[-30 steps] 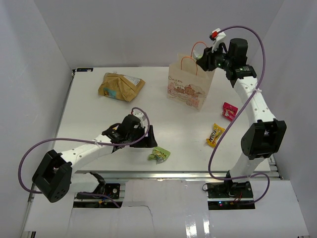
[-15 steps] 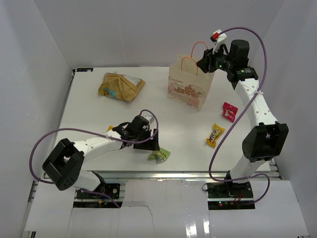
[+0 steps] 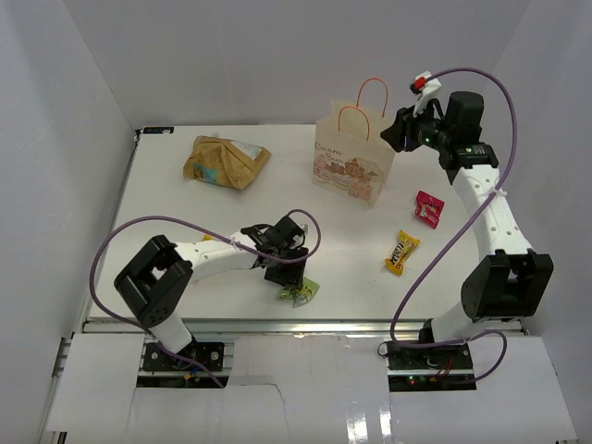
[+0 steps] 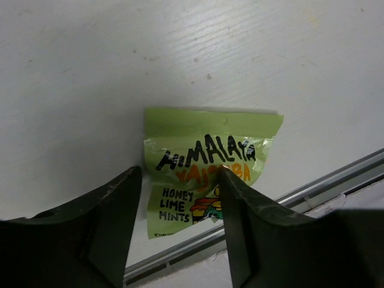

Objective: Place the snacks into the paper bag

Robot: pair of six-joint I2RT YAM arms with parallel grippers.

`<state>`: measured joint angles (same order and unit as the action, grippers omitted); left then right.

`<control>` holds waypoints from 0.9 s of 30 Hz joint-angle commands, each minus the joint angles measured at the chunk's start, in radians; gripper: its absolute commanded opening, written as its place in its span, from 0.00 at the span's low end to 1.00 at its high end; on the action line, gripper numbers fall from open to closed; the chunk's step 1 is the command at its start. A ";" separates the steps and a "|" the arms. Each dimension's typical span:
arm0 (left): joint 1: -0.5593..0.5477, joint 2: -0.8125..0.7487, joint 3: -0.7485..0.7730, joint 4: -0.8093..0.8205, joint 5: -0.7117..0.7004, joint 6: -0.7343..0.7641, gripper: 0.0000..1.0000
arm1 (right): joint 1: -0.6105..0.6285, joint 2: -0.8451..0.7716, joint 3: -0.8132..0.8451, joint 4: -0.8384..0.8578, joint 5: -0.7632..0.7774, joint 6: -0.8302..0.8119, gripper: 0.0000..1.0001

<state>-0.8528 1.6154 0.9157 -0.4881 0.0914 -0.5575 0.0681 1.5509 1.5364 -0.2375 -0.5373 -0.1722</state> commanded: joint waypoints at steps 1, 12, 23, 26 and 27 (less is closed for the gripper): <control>-0.029 0.073 0.067 -0.084 -0.039 0.014 0.62 | -0.028 -0.067 -0.054 -0.003 -0.026 -0.018 0.47; -0.074 0.106 0.155 -0.121 -0.156 0.011 0.10 | -0.128 -0.258 -0.271 -0.350 -0.266 -0.454 0.61; -0.006 -0.022 0.094 0.196 0.136 0.070 0.00 | 0.148 -0.299 -0.519 -0.761 -0.433 -0.936 0.63; 0.003 -0.029 0.088 0.270 0.165 0.079 0.00 | 0.278 -0.351 -0.648 -0.349 -0.276 -0.472 0.63; 0.008 -0.038 0.083 0.317 0.177 0.077 0.00 | 0.307 -0.348 -0.666 -0.195 -0.242 -0.272 0.65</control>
<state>-0.8574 1.6405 1.0103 -0.3218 0.1890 -0.4969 0.3141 1.2514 0.9245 -0.8673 -0.8970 -0.9249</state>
